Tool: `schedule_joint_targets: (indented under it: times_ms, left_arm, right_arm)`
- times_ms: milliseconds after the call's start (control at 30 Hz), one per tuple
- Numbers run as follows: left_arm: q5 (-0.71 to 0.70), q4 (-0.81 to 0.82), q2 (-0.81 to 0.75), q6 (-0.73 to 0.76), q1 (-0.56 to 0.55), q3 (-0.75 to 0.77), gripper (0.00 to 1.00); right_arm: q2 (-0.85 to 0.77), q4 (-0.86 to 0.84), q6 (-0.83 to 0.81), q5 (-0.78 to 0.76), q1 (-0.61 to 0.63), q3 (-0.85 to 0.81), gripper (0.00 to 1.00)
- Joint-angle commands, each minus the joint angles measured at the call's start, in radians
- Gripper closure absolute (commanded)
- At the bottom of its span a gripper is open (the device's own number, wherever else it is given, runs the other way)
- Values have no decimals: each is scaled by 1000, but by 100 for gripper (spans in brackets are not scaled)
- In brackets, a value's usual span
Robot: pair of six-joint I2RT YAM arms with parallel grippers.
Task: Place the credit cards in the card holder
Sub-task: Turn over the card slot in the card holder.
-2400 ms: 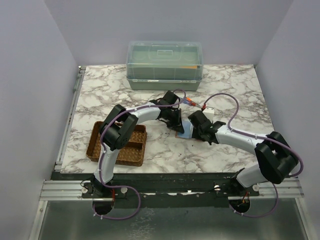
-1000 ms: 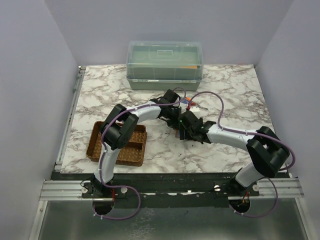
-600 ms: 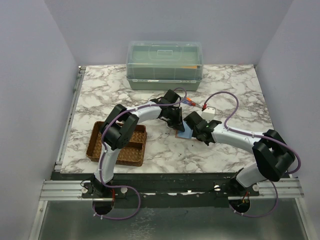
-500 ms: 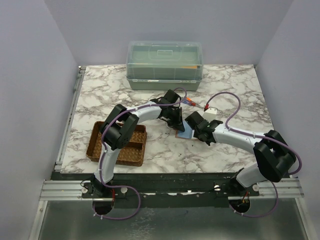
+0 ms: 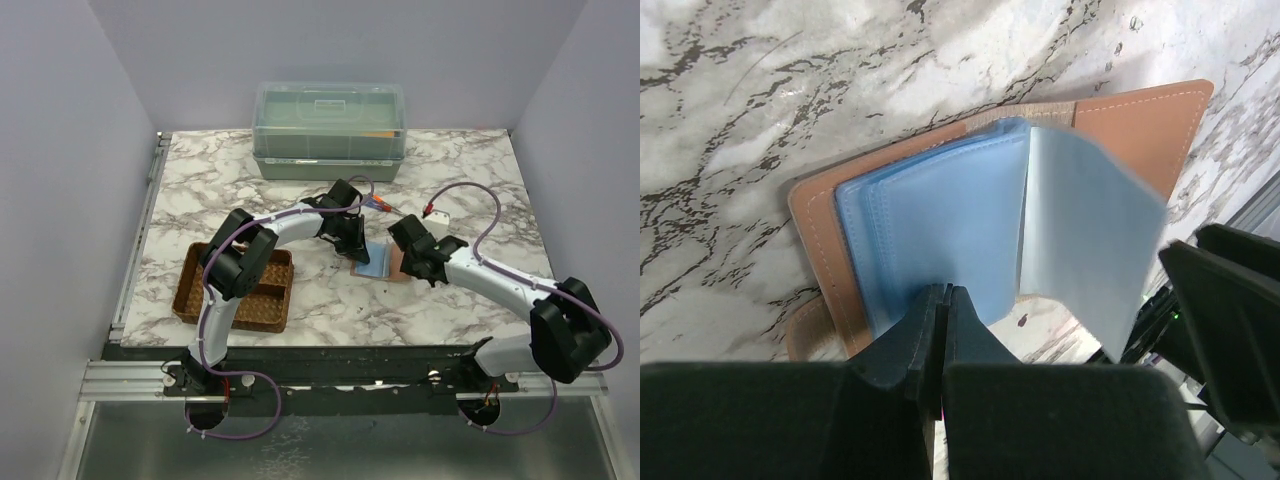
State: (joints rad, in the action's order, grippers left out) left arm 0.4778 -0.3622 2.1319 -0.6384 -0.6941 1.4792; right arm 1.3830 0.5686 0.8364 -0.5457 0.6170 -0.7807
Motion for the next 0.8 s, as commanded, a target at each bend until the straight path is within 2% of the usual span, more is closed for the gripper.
schedule_joint_targets:
  times_ms: [0,133,267,333,467,533,767]
  left_arm:
    - [-63,-80,40,39,-18,-17,100]
    - [-54,-79,35,34,-20,-17,100]
    - [-69,-80,27,41,-21,-19,100]
    - [-68,-81,32,40,-21,-19,100]
    - [-63,-81,34,41,-22,-19,100]
    - [-64,-80,34,42,-22,-17,100]
    - [-60,-80,33,42,-22,-16,100]
  right_arm:
    - [-70,37,-116,105,0,-98,62]
    - [-101,-23,-206,237,1,-153,59]
    - [-58,-152,-226,485,1,-156,57]
    - [-21,-230,-213,583,2,-131,66]
    - [33,-384,-215,683,2,-59,90]
    - [61,-432,-216,688,16,-40,99]
    - [155,-500,-236,474,123,-21,100]
